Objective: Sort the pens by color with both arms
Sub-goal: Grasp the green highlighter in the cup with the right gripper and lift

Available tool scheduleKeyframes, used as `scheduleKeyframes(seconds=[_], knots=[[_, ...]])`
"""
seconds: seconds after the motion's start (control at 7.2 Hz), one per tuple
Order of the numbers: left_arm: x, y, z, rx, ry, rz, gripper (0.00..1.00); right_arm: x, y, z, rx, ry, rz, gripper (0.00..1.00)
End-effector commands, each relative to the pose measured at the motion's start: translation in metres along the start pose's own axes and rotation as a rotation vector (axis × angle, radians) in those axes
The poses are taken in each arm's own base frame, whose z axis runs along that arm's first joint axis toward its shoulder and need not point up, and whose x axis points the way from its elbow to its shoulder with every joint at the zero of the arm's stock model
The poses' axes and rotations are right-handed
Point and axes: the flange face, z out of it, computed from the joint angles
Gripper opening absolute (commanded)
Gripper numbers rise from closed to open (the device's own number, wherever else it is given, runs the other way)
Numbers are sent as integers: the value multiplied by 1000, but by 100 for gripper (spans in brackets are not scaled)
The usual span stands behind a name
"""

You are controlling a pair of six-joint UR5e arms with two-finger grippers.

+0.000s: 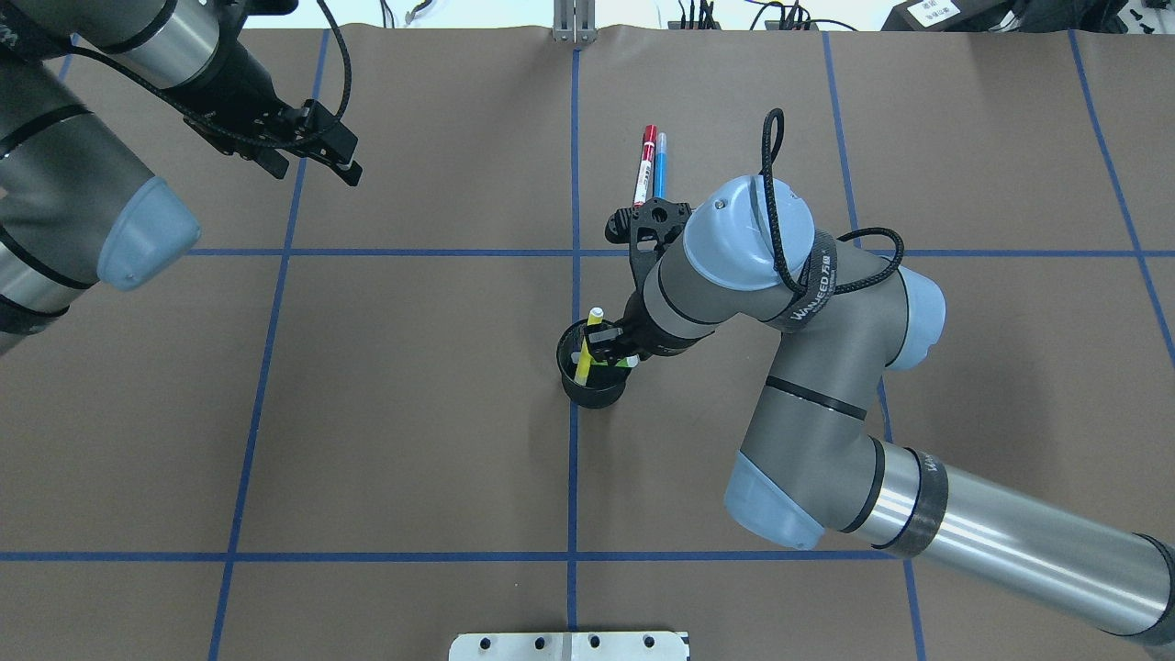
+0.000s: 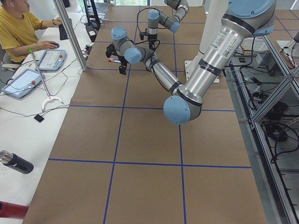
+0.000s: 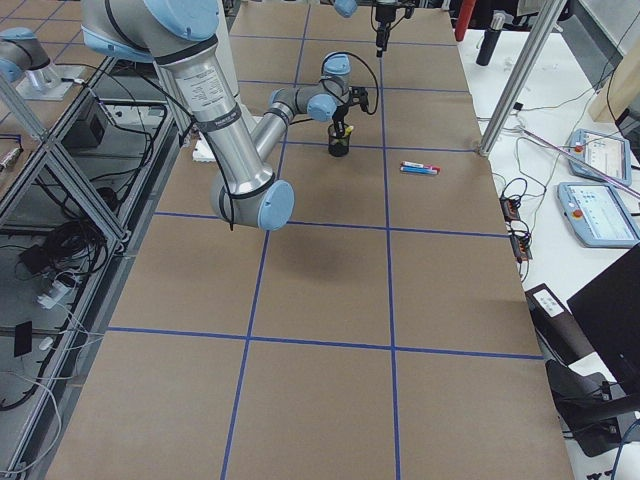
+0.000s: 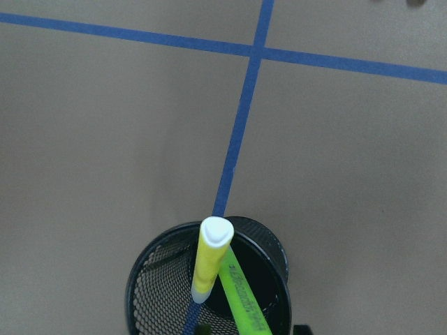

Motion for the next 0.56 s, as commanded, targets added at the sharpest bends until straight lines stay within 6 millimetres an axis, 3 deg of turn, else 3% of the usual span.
scheduleKeyframes(seconds=[0.0,0.28,0.42], knots=[[1,0,0,1,1,0,100,2,1,1,-4,2,1,34],[0,0,0,0,0,-1,100,0,1,-1,-1,-3,1,10],[0,0,0,1,1,0,100,-1,1,-3,3,-5,2,3]])
